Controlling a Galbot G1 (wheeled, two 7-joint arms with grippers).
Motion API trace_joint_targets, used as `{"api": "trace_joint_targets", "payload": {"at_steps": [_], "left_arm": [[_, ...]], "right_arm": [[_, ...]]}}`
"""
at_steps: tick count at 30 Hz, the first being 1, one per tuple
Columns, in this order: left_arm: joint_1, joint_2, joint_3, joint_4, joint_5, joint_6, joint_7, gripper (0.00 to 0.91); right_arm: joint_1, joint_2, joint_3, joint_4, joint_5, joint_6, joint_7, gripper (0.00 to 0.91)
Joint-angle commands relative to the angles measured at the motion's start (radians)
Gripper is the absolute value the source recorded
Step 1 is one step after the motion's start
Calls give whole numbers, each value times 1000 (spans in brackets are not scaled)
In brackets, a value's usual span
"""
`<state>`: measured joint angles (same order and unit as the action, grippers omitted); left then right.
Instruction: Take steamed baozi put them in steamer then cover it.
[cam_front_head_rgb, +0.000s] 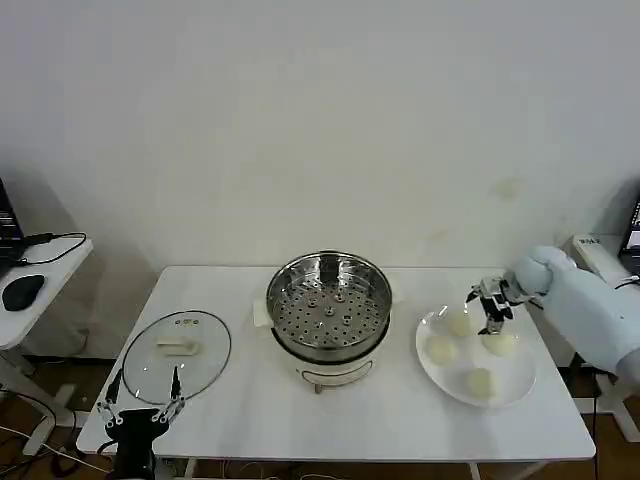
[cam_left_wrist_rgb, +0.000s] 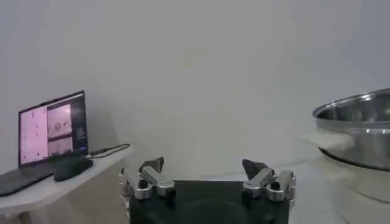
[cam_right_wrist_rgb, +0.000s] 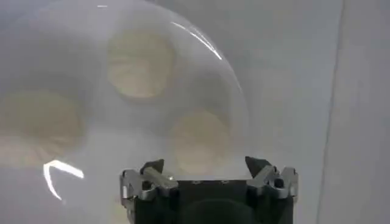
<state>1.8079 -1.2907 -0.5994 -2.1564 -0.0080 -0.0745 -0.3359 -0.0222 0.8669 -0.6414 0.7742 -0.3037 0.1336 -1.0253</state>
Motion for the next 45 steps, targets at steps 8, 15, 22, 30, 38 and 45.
{"api": "trace_joint_targets", "payload": {"at_steps": [8, 15, 22, 30, 38, 45], "left_arm": [[6, -1, -3, -4, -1, -1, -2, 907], [7, -6, 0, -6, 0, -1, -4, 907], [5, -7, 1, -10, -1, -1, -7, 907], [3, -6, 4, -6, 0, 0, -8, 907], [-3, 4, 7, 6, -4, 1, -8, 907], [-16, 13, 12, 19, -16, 3, -9, 907]], "right_arm": [[6, 50, -20, -63, -11, 3, -4, 776], [4, 59, -20, -73, -15, 6, -6, 554], [0, 46, -20, -61, -16, 8, -6, 534], [36, 18, -30, -3, 13, 7, -6, 534], [253, -94, -181, 204, 157, -16, -10, 544], [494, -66, -360, 284, 279, -33, -9, 544]]}}
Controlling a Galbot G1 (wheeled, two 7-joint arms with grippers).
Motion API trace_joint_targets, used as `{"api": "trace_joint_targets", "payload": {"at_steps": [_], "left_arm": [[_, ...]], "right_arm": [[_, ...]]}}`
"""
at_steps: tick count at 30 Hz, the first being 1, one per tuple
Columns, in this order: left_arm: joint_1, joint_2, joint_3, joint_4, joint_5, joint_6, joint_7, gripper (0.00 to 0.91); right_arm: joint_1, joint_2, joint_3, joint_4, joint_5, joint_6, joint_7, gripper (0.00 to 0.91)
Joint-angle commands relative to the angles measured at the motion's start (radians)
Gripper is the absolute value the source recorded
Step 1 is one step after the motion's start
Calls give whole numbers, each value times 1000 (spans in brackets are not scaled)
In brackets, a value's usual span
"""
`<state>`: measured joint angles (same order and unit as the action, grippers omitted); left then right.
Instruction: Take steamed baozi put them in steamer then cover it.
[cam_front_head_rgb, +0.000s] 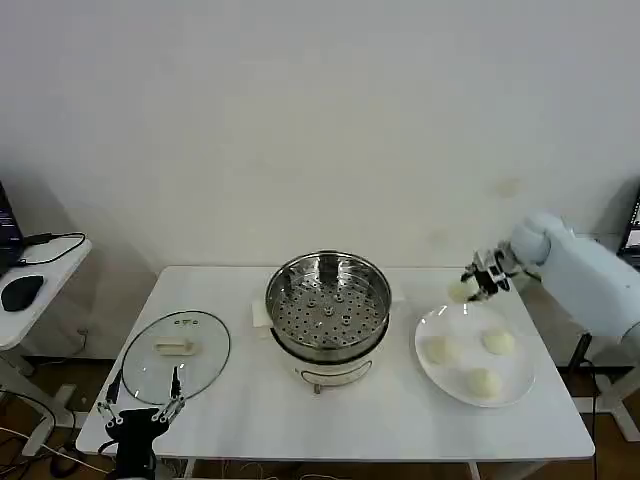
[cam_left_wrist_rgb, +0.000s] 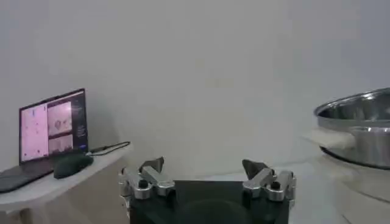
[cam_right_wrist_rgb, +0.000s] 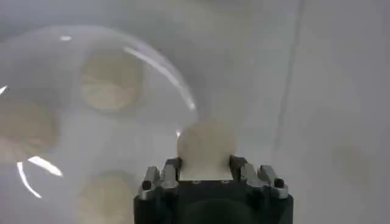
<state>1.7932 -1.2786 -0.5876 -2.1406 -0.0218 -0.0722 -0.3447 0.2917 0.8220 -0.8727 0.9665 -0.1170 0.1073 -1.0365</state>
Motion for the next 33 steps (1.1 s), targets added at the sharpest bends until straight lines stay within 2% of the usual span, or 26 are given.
{"api": "trace_joint_targets", "payload": {"at_steps": [1, 9, 15, 19, 24, 28, 31, 33], "left_arm": [[-2, 1, 2, 3, -2, 1, 0, 907], [-9, 13, -8, 3, -8, 3, 0, 907], [-13, 23, -13, -13, -10, 15, 0, 907], [-14, 23, -22, -28, -15, 25, 0, 907], [-6, 14, -33, -37, -19, 22, -1, 907], [0, 2, -44, -40, -25, 17, -1, 907], [1, -1, -48, -41, -26, 15, -2, 907], [2, -3, -50, -44, -27, 15, -2, 907]], "right_arm": [[213, -2, -148, 94, 108, -6, 4, 544], [371, 147, -288, 120, 211, 2, 8, 544], [399, 270, -399, 181, 256, 55, 44, 534], [408, 308, -456, 248, 258, 97, 68, 534], [402, 343, -528, 295, 136, 210, 122, 534], [366, 364, -534, 285, 86, 264, 161, 534], [333, 384, -529, 248, -22, 320, 202, 534], [320, 394, -520, 218, -59, 341, 219, 534]]}}
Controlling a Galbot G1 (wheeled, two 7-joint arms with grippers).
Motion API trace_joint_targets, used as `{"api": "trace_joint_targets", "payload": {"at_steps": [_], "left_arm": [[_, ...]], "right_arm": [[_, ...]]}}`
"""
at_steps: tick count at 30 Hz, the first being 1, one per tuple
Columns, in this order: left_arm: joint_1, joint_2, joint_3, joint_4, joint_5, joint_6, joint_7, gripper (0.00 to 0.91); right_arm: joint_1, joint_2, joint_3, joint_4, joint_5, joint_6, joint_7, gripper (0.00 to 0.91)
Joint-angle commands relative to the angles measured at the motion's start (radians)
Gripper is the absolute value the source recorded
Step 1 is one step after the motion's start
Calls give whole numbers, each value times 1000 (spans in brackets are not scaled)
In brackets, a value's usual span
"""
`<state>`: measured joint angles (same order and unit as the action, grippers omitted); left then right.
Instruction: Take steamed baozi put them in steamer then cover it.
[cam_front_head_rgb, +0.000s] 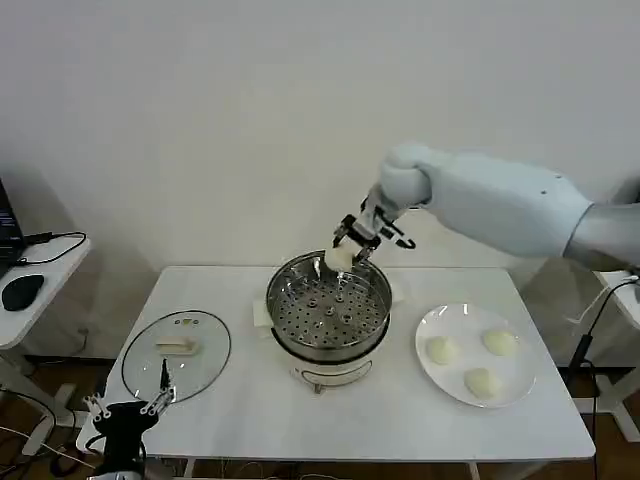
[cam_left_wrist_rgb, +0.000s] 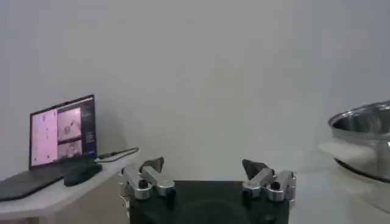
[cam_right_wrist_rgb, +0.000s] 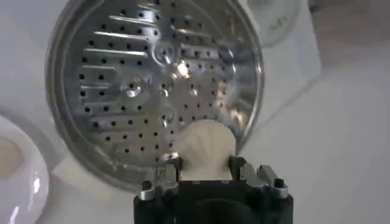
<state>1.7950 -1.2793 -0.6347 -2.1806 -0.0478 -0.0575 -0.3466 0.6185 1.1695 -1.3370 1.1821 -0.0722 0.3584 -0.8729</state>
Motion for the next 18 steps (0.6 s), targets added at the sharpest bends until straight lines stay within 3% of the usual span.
{"api": "trace_joint_targets", "payload": {"at_steps": [1, 4, 11, 18], "left_arm": [[2, -3, -4, -6, -1, 0, 0, 907], [4, -4, -7, -7, -2, 0, -1, 907], [9, -6, -10, -4, -3, -3, -2, 907], [8, -7, -9, 0, -3, -6, -1, 907]], "right_arm": [[-19, 52, -47, -19, -129, 105, 70, 534], [-61, 72, -13, -86, -232, 175, 110, 534], [-144, 93, 42, -175, -399, 262, 164, 534], [-188, 114, 74, -222, -472, 311, 189, 534]]}}
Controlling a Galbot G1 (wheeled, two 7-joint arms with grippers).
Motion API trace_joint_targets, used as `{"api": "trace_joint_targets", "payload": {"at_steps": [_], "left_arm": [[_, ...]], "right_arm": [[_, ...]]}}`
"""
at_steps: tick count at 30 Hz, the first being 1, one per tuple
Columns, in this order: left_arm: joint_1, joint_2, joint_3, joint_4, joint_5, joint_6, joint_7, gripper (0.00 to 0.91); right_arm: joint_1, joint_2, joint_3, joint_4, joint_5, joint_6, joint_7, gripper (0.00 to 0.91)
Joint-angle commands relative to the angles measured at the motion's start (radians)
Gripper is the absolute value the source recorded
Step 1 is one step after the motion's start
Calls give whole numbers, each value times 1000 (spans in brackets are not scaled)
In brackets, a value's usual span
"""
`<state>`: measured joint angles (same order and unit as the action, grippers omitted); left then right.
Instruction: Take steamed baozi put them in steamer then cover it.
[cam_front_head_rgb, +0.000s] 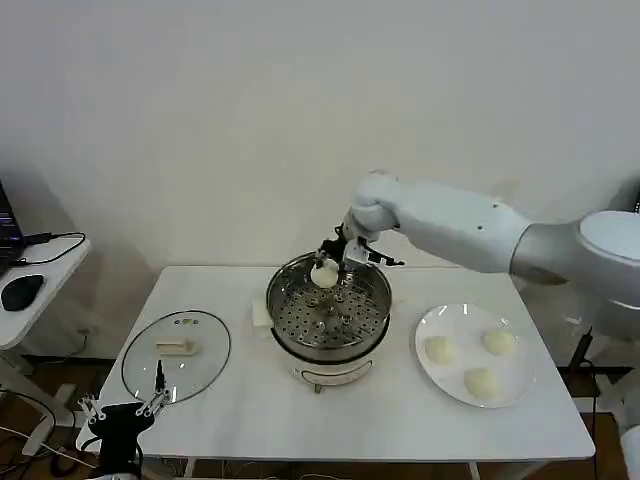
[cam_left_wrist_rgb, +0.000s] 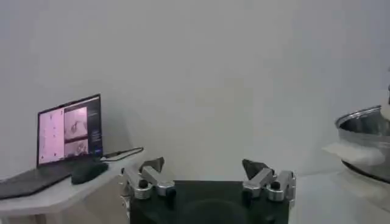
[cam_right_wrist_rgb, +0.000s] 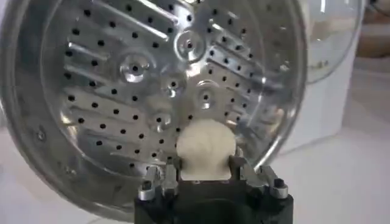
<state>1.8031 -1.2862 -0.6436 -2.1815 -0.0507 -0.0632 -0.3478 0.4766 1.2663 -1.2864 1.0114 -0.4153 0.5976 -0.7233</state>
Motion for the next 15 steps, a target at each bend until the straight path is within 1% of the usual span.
{"api": "trace_joint_targets", "payload": {"at_steps": [1, 8, 9, 10, 15], "left_arm": [[-1, 0, 0, 1, -1, 0, 0, 907], [-3, 0, -2, 3, -4, -1, 0, 907], [-3, 0, -2, 3, -4, -1, 0, 907], [-4, 0, -2, 3, -3, -1, 0, 907], [-6, 0, 0, 5, -3, 0, -1, 907]], "right_arm": [[-51, 21, 27, -61, -133, 79, 42, 534], [-75, 59, 53, -125, -166, 115, 53, 544], [-76, 63, 56, -130, -166, 117, 54, 564], [-77, 67, 56, -136, -161, 119, 55, 907], [-76, 83, 58, -159, -161, 125, 67, 907]]}}
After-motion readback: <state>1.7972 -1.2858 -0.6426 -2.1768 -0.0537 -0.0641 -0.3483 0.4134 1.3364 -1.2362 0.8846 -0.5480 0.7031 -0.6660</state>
